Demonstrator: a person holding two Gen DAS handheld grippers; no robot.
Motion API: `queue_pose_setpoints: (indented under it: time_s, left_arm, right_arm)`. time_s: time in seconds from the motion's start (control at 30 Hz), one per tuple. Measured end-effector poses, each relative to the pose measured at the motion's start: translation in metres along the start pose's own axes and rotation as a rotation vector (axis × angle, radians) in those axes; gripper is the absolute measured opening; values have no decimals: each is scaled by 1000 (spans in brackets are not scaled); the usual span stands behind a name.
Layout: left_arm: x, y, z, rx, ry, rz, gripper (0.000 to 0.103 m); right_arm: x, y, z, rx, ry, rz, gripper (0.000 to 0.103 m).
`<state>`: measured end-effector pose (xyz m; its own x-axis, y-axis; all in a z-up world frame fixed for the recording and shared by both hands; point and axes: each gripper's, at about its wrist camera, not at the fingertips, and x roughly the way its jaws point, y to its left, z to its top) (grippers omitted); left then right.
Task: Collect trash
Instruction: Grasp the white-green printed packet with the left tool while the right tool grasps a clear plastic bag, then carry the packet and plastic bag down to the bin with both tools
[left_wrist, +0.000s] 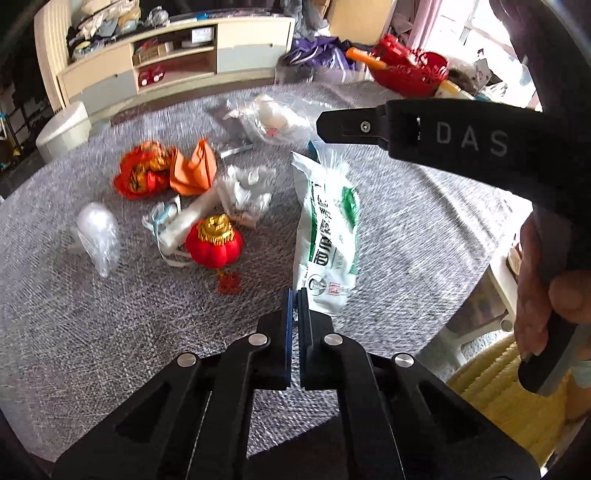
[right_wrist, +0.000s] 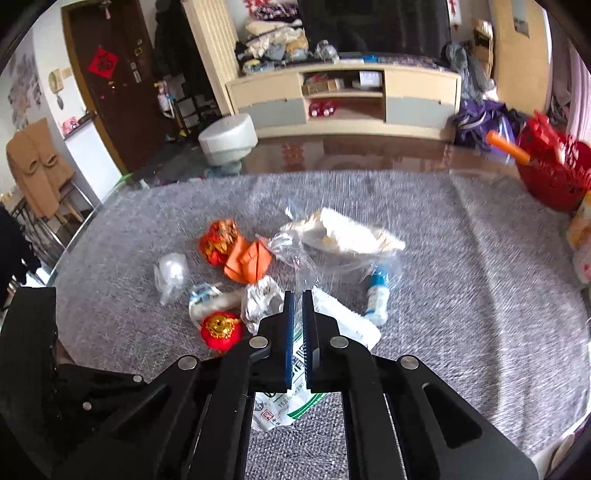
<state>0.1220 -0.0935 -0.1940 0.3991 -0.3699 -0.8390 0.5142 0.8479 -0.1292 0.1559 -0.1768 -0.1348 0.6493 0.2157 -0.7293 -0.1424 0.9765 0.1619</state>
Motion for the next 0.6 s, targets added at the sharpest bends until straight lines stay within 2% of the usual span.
queue_pose_setpoints:
  time_s: [0.23,0.6]
  left_arm:
    - [-48,1,1,-21,-103,82,0]
    - [-113,0,-15,-61,-185,187,0]
  right_arm:
    - [-35,3,7,11,-73,13,4]
    - [-93,13,3,14,-179,17,4]
